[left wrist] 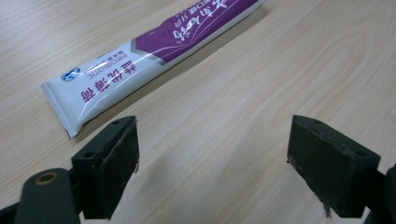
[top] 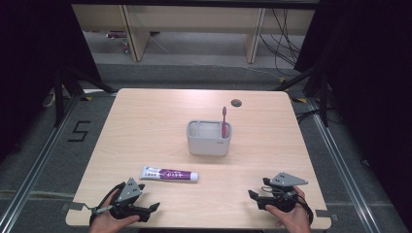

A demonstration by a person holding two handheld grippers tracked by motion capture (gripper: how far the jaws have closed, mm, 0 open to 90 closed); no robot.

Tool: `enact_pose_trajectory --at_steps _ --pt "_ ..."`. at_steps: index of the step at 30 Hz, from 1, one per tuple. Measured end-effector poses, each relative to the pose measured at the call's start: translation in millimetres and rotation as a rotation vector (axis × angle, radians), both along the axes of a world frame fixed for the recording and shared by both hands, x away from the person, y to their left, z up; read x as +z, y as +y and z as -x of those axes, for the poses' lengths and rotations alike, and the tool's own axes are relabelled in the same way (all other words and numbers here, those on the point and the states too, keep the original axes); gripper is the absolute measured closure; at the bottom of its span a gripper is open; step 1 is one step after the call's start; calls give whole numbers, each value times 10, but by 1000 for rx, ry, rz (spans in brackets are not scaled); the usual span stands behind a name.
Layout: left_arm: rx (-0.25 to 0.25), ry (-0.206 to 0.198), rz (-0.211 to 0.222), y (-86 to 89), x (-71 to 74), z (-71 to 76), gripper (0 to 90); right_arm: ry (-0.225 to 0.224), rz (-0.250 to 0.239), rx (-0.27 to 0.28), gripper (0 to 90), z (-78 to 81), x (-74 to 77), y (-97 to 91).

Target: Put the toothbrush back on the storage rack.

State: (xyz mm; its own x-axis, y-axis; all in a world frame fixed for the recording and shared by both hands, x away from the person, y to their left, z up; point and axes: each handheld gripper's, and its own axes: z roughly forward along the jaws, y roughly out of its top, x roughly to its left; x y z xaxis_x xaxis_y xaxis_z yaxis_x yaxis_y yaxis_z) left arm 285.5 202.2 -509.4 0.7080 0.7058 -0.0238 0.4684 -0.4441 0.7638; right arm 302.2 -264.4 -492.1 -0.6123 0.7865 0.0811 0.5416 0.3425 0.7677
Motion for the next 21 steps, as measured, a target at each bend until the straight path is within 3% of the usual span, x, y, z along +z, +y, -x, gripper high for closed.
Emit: enact_pose_trajectory --at_steps 2,3,6,8,9,10,11,12,13,14,15,17,18,20,21 --pt "-1 4 -8 5 4 -2 163 27 -23 29 263 10 -7 -6" --pt "-2 5 -9 5 4 -4 163 37 -34 17 263 32 -6 -7" --pt "-2 1 -1 -6 3 -3 163 17 -13 5 263 80 -4 -11" --pt "-4 -3 4 -6 -2 -6 163 40 -25 -1 262 123 -5 1" --pt "-5 -3 6 -4 -1 -7 163 22 -23 14 262 118 -16 -7" --pt "-5 -4 6 -2 -1 -8 163 44 -37 14 262 144 -13 -3" --pt "-1 1 -1 -2 8 -6 163 38 -30 20 262 144 -12 -17" --pt "0 0 1 -4 5 -7 163 51 -28 -8 261 183 -6 -6" --pt "-2 1 -2 -5 5 -8 163 21 -12 11 260 171 -15 -26" --pt "-2 1 -2 -5 5 -8 163 21 -12 11 260 171 -15 -26" --pt "-5 4 -7 -10 7 -10 163 52 -33 8 259 209 -19 -29" --pt "-11 0 -30 7 11 -18 163 18 -9 11 257 213 -30 -47" --pt "-5 2 -14 -1 6 -15 163 42 -23 -8 257 247 -20 -38" --pt "-4 3 -15 -2 6 -15 162 29 -10 16 257 251 -27 -57" --pt "-11 1 -29 3 12 -17 162 52 -31 -3 257 280 -32 -42"
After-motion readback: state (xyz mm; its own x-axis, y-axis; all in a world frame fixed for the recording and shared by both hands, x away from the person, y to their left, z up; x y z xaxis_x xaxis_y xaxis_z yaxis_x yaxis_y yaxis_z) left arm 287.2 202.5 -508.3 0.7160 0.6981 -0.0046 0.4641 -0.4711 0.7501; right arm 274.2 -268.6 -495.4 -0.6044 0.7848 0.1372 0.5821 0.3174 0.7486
